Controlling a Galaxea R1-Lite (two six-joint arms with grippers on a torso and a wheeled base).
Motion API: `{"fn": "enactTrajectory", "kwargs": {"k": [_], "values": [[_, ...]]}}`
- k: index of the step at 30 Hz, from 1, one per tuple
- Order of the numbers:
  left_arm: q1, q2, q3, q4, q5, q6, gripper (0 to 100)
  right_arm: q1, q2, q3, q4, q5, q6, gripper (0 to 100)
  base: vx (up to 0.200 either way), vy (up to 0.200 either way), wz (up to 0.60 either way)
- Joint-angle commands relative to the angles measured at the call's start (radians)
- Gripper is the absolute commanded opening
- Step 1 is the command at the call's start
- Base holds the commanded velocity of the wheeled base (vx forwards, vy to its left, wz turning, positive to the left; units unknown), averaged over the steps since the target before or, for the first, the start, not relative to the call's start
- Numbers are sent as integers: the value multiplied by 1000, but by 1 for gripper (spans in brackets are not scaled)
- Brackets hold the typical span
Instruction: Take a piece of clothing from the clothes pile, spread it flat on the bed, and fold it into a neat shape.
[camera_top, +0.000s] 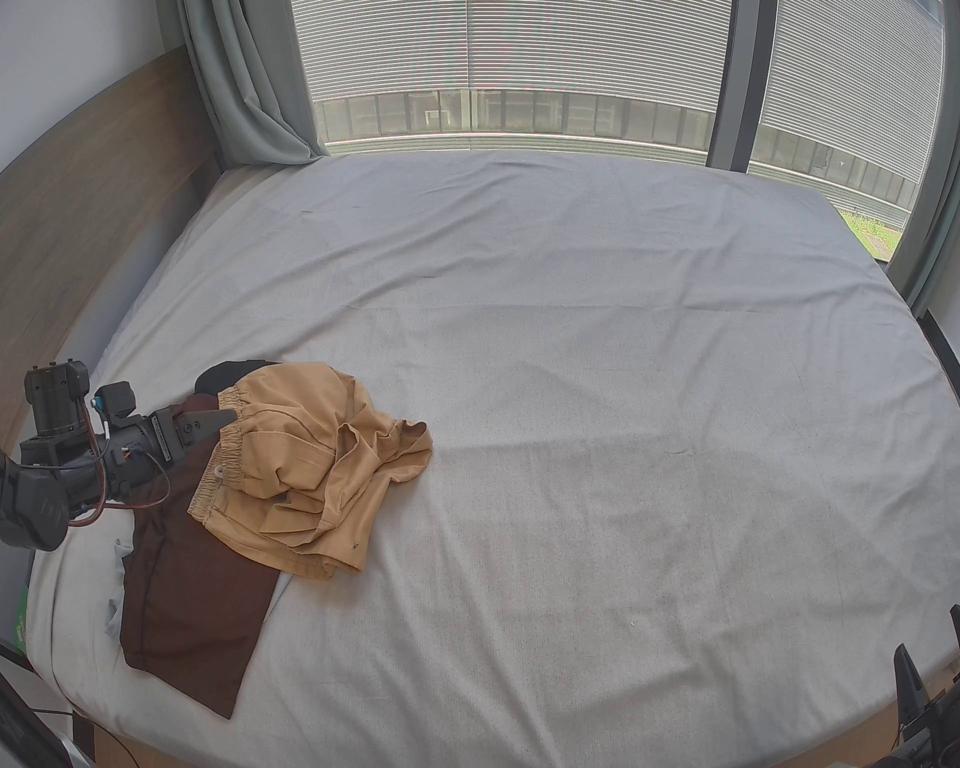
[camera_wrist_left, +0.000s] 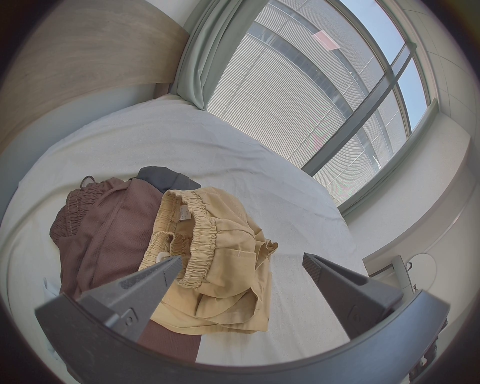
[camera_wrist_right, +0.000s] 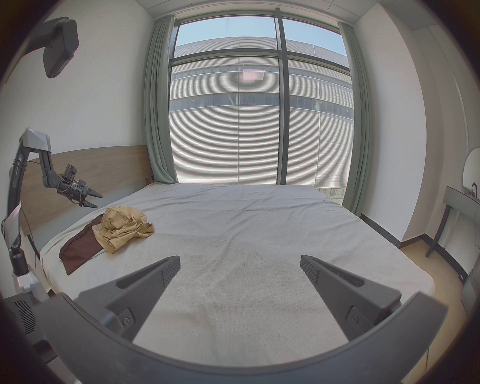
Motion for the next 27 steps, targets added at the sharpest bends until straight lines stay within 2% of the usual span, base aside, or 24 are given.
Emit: {"fn": "enactTrajectory", "kwargs": {"k": [1,17,27], "values": [[-1,55,-18,-10,0,0,100,0,-13,16,-2,0,0,100,0,0,0],[-4,168,-69,-101,-15,-13,100,-1,-13,16,0,0,0,100,0,0,0],[-5,202,-118,-107,-81,-46,100,-1,-12,16,-2,0,0,100,0,0,0]]}}
